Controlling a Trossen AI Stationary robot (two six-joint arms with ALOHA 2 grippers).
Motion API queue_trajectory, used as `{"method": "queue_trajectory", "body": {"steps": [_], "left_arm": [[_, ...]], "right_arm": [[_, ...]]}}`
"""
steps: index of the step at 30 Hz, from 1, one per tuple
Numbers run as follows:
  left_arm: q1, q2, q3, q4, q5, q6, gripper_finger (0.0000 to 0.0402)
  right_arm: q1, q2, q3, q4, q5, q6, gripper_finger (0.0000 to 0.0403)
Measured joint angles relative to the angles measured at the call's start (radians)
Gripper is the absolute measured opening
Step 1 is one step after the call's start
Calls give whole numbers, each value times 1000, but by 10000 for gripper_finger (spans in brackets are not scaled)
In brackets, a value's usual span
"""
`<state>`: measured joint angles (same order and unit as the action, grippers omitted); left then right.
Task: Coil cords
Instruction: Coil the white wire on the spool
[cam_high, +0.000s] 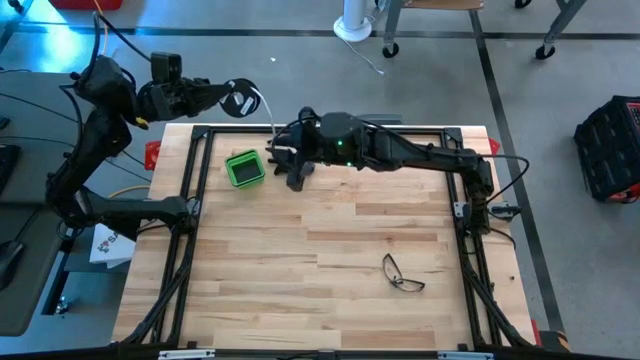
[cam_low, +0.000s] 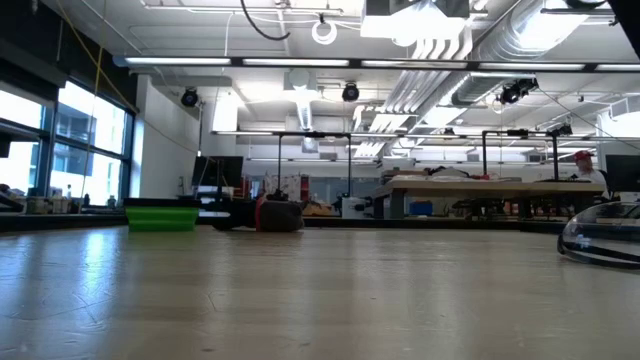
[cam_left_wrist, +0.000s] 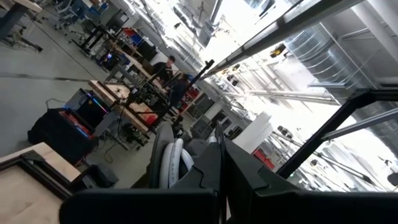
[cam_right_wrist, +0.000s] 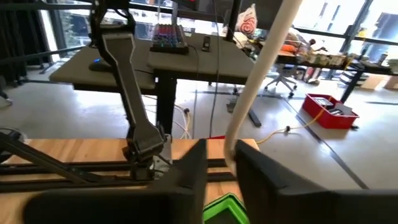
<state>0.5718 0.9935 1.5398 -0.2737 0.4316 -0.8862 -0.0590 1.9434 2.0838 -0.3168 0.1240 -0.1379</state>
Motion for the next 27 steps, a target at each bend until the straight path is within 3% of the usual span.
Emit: {"method": "queue_trajectory", "body": {"steps": [3, 14, 27], "left_arm": [[0, 0, 0, 0, 0, 0, 0], [-29, 41, 0, 30, -31, -64, 0], [-192, 106, 0, 81, 19, -204, 0]], "right_arm": [[11, 0, 0, 0, 7, 0, 13], [49, 25, 2, 101, -43, 33, 3], [74, 66, 1, 290, -135, 51, 1]]}}
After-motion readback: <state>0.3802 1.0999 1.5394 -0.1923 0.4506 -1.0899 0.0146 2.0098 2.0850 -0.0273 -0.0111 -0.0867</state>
